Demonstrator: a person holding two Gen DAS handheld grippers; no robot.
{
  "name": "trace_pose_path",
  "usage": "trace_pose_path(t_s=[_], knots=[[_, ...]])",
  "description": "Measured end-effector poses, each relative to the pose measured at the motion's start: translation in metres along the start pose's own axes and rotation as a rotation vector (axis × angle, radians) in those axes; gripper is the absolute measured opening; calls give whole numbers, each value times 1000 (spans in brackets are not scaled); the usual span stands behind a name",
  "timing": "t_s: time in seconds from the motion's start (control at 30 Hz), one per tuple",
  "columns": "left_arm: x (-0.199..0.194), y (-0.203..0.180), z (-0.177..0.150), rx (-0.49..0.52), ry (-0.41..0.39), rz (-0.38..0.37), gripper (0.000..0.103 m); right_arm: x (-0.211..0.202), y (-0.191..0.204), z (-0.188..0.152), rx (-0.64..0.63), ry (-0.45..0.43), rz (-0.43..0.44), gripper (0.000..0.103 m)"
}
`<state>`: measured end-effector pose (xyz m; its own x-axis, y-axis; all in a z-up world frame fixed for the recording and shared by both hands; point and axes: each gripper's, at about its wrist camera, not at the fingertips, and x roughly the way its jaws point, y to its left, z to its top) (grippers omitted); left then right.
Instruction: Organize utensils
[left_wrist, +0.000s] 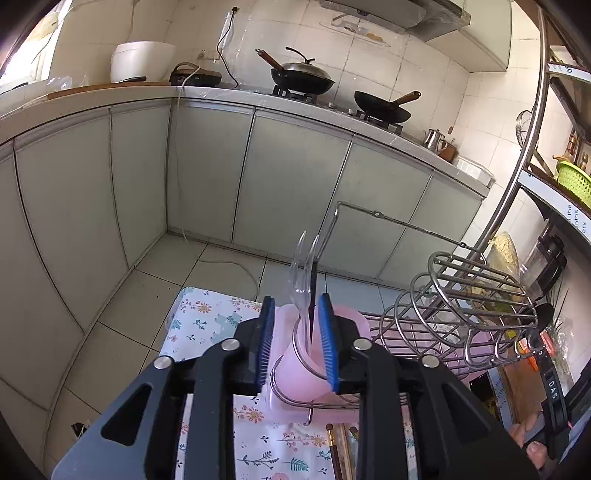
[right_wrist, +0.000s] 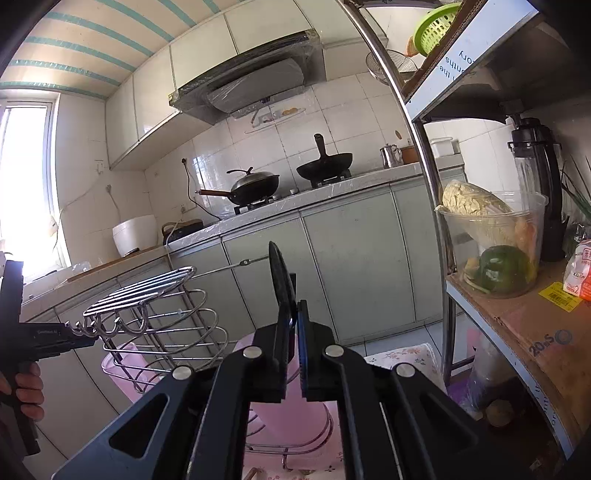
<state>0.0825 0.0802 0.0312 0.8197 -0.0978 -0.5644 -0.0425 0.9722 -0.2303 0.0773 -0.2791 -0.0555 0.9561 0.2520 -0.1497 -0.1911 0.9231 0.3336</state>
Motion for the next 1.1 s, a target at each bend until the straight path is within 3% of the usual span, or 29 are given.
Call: trace_pose_path(t_s=[0.1, 0.4, 0.57, 0.7, 0.9, 1.1], knots=[[-7, 2, -1, -9, -7, -11, 33, 1, 2, 0, -6, 32, -4, 21], [-34, 2, -12, -12, -11, -55, 34, -20, 3, -5, 7, 74, -10, 21], [-39, -5, -33, 16, 37, -99, 34, -31, 6, -20, 38, 163, 3, 21], [-29, -11, -57, 46, 111, -111, 33, -35, 13, -39, 30, 257, 16, 21], [3, -12, -95, 9, 291, -144, 33, -35, 20, -63, 30, 377, 50, 21], [47, -20, -122, -22, 493, -144, 18, -33, 18, -76, 47, 465, 68, 21]])
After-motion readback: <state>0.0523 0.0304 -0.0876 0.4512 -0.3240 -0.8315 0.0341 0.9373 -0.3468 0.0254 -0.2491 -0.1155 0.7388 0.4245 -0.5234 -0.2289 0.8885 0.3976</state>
